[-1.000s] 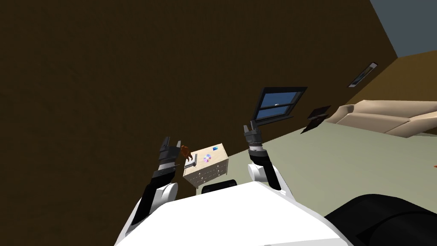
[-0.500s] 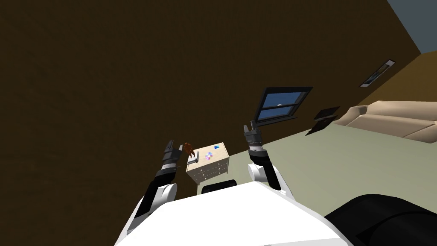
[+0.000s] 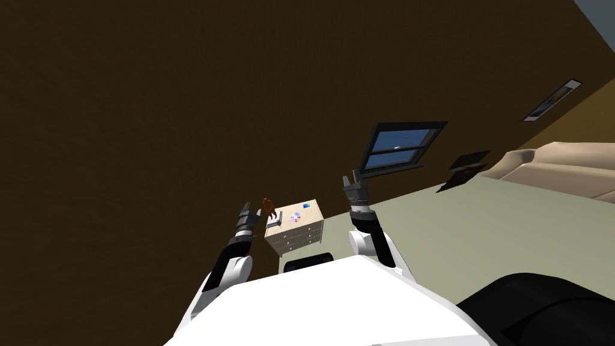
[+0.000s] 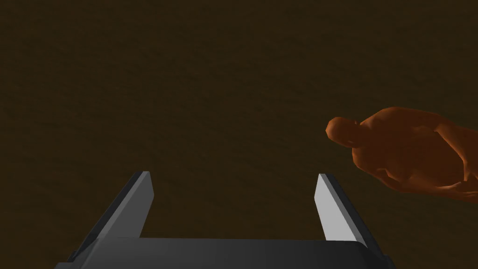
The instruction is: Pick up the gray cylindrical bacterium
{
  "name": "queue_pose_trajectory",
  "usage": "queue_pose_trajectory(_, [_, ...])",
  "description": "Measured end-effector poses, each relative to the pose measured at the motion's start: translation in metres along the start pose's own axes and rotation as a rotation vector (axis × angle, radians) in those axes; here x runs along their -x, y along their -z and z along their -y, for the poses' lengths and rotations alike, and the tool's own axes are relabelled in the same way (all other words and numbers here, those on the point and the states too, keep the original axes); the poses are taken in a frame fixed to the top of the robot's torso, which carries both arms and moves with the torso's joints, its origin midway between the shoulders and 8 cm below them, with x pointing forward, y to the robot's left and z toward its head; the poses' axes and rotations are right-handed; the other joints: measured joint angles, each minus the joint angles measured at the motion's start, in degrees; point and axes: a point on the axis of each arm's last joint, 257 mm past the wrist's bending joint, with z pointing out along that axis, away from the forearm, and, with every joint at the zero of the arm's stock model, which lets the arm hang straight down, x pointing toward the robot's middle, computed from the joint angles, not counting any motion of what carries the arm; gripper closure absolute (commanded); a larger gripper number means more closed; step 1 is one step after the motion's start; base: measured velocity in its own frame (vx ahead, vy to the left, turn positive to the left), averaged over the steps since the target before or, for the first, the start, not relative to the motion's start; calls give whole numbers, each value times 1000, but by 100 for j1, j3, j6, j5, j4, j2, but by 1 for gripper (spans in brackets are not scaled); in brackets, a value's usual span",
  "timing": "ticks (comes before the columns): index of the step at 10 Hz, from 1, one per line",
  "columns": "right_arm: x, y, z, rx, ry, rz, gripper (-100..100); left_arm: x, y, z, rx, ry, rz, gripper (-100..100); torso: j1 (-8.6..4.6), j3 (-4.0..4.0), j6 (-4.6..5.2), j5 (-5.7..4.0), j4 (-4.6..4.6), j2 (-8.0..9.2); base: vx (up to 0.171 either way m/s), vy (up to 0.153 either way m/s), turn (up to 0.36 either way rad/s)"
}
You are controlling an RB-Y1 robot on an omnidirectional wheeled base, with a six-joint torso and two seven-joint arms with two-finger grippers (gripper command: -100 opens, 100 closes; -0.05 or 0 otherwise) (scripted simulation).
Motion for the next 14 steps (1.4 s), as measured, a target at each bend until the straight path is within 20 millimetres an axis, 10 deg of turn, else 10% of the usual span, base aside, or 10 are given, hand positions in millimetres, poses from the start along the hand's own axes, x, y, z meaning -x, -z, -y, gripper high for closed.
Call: queue_pose_trajectory(14, [0,0,0,0,0,0,0,61,36,-188,456,189,185,-100,1,-16,1,0,-6,-29,20,13,-4])
